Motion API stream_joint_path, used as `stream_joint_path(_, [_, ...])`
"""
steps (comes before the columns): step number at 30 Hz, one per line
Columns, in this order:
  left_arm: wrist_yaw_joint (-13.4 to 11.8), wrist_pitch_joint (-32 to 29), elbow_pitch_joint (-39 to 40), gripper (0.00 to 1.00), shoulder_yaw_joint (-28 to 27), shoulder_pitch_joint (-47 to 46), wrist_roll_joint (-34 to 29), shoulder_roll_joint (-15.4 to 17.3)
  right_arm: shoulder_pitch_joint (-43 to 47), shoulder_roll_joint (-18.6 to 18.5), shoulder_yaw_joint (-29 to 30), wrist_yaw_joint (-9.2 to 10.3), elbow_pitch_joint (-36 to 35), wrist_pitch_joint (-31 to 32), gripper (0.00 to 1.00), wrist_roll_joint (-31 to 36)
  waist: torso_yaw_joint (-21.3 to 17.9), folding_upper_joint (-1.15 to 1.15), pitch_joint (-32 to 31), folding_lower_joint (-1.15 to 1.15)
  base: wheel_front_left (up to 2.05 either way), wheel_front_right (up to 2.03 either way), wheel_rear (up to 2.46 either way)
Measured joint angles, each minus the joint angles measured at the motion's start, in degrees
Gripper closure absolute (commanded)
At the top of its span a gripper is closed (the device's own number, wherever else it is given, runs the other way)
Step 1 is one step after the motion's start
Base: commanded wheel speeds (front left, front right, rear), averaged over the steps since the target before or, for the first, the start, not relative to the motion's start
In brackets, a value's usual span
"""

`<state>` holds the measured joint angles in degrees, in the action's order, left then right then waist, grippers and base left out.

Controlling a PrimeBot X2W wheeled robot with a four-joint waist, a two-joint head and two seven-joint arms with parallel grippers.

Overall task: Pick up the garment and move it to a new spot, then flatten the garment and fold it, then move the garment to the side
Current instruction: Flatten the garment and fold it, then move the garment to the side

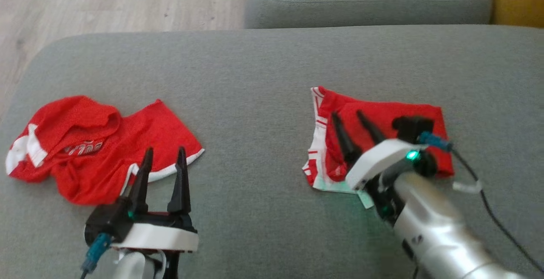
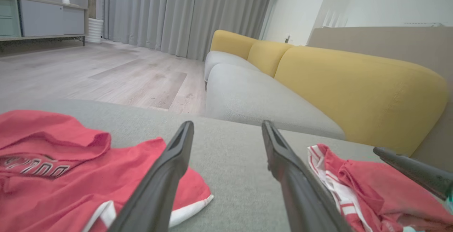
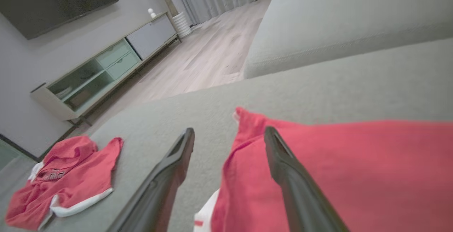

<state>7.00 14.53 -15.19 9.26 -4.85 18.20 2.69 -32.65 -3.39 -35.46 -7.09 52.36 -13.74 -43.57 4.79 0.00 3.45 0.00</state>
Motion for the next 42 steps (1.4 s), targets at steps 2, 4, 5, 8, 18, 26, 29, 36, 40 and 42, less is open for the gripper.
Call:
stream_joint_path(2, [0.0,0.0,1.2,0.0,-0.1,-0.1,0.1,0.0,-1.7,-0.5,2.6,0.0,0.7,-0.4,0.0,4.0,-0.9,0.0,-0.2,0.0,0.0,0.0,0.0])
stream_joint_path(4, [-0.2,0.0,2.3,0.0,-0.2,-0.2,0.1,0.0,-2.5,-2.1,6.8,0.0,-1.5,-0.4,0.0,8.1,-1.8,0.0,-0.5,0.0,0.0,0.0,0.0])
stream_joint_path(5, [-0.5,0.0,2.9,0.0,-0.2,-0.2,0.1,0.0,-2.4,-3.3,9.0,0.0,-3.2,-0.5,0.0,10.2,-2.3,0.0,-0.6,0.0,0.0,0.0,0.0])
stream_joint_path(8, [-0.5,0.0,4.2,0.0,-0.2,-0.2,0.1,0.0,-0.7,-7.1,15.6,0.0,-8.5,-0.5,0.0,16.7,-3.5,0.0,-0.9,0.0,0.0,0.0,0.0])
stream_joint_path(18, [-1.0,0.0,6.3,0.0,-0.2,0.0,-0.6,0.0,17.8,-6.2,33.1,0.0,-26.3,-0.6,0.0,32.0,-6.0,0.0,-1.3,-0.01,0.0,0.0,0.0])
stream_joint_path(26, [-0.9,0.0,6.5,0.0,-0.2,0.8,-3.6,0.0,24.4,-0.7,37.1,0.0,-33.2,-0.6,0.0,36.9,-6.8,0.0,-1.0,0.0,0.0,0.0,0.0])
stream_joint_path(29, [-0.9,0.0,7.1,0.0,-0.4,1.0,-4.0,0.0,25.4,-0.3,37.4,0.0,-33.8,-0.6,0.0,37.5,-6.9,0.0,-0.8,0.0,0.0,0.0,0.0])
stream_joint_path(36, [-0.9,0.0,7.3,0.0,-0.9,2.2,-4.1,0.0,25.3,0.2,37.9,0.0,-34.5,-0.6,0.0,38.2,-6.7,0.0,-0.5,-0.01,0.0,0.0,0.0])
stream_joint_path(40, [-0.9,0.0,7.2,0.0,-0.1,1.9,-4.1,0.0,24.7,0.2,37.8,0.0,-33.0,-0.6,0.0,39.4,-6.2,0.0,0.8,0.0,0.0,0.0,0.0])
stream_joint_path(42, [-0.9,0.0,7.1,0.0,0.0,1.8,-4.1,0.0,24.4,0.2,37.8,0.0,-32.0,-0.6,0.0,40.4,-6.1,0.0,1.2,0.0,0.0,0.0,0.0])
